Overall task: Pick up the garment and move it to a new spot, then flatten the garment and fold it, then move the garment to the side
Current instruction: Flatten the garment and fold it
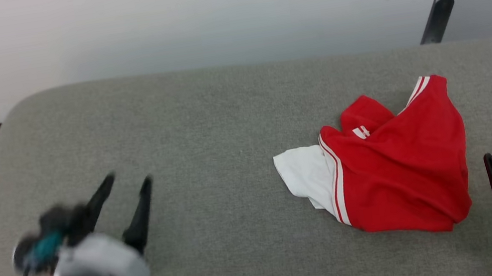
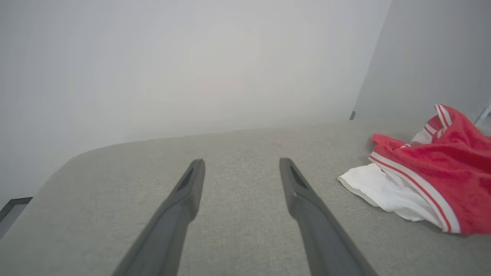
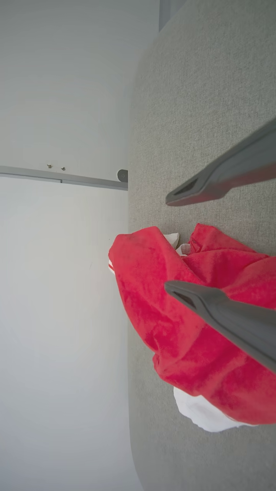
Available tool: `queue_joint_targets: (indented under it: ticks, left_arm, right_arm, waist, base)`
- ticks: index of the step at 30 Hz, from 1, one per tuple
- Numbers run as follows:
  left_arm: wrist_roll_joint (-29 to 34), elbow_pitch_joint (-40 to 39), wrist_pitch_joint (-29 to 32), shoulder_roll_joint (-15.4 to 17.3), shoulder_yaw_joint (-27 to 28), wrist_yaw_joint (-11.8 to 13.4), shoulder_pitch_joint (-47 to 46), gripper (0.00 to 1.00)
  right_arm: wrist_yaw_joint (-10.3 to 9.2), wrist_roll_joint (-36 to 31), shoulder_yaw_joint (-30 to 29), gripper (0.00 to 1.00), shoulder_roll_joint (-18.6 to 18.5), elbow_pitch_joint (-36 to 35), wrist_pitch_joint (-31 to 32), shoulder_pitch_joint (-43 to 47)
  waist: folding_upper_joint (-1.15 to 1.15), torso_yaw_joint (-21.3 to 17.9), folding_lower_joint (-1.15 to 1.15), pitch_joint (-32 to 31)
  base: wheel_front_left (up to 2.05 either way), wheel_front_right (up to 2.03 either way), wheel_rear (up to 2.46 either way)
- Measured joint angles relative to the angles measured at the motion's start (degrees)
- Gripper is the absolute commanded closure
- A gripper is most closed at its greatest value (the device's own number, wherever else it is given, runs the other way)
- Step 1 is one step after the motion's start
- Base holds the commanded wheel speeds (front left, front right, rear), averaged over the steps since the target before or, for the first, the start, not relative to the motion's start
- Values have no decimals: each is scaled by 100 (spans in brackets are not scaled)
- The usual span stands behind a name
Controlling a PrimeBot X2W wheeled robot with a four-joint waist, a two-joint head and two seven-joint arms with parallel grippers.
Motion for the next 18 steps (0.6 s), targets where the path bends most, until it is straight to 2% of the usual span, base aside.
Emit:
queue_joint_targets:
  ticks: [4,7,11,13,15,18]
  left_arm:
    - [-379,417,1018,16,-519,-119,-1171,0]
    - [-1085,811,2164,-74,-1180,-138,-1941,0]
    - [-1883,1319,3337,49,-2005,-157,-2839,0]
    - [-2214,1629,3679,51,-2246,-155,-3144,0]
    - [-2669,1935,4044,-105,-2368,-156,-3364,0]
    - [-2885,2168,4403,-214,-2581,-156,-3550,0]
  right_arm:
    - [0,-1,55,0,91,12,-87,-166]
    - [-1,-2,103,0,157,66,-168,-281]
    - [-1,-1,130,0,230,210,-300,-421]
    - [-1,0,155,0,274,292,-369,-504]
    - [0,1,192,0,313,360,-435,-576]
    - [-1,1,221,0,331,423,-486,-644]
  waist:
    - [0,-87,0,185]
    - [0,-176,0,344]
    - [0,-319,0,556]
    - [0,-401,0,657]
    - [0,-492,0,752]
    - [0,-582,0,843]
  base:
    - [0,0,0]
    - [0,0,0]
    - [0,0,0]
    - [0,0,0]
    - [0,0,0]
    - [0,0,0]
